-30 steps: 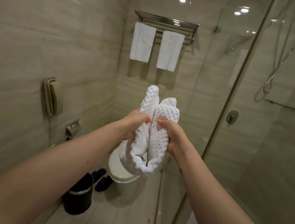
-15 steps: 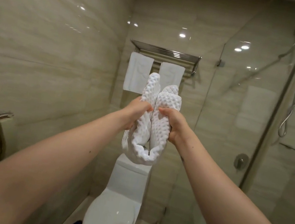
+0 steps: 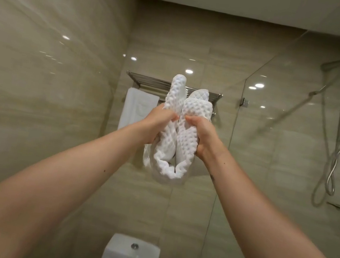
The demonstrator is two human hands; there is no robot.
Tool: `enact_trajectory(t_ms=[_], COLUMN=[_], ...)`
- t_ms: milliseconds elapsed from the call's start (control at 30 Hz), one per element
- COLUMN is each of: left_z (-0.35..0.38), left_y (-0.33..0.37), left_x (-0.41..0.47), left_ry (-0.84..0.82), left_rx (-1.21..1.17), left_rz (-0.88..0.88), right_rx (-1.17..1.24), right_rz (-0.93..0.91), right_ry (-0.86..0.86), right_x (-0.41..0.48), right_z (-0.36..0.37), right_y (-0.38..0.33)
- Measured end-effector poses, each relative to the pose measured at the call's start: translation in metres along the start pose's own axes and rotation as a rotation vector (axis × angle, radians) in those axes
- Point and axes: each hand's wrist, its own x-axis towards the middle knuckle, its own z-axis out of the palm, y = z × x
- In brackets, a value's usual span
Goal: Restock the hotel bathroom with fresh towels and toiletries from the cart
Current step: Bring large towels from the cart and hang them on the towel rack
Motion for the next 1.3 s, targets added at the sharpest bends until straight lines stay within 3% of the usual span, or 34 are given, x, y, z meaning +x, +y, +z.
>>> enact_trajectory(t_ms=[500, 833, 1300], left_z=[-0.037, -0.049, -0.034], left_y=[0.025, 0.056, 0.061], left_x=[0.186, 0.266, 0.404], left_ry=[-0.024, 0.039, 0.080], left_rx=[-0.145, -0.032, 0.021], left_rz=[0.397, 0.629, 0.826], right_rx=[0.122, 0.291, 0.299], right_rz=[-0.401, -0.529, -0.680], right_ry=[0.019, -0.086, -0.216], right_x=[0.177, 0.263, 0.402], right_z=[0.046, 0.063, 0.046], right_y=[-0.047, -0.078, -0.112])
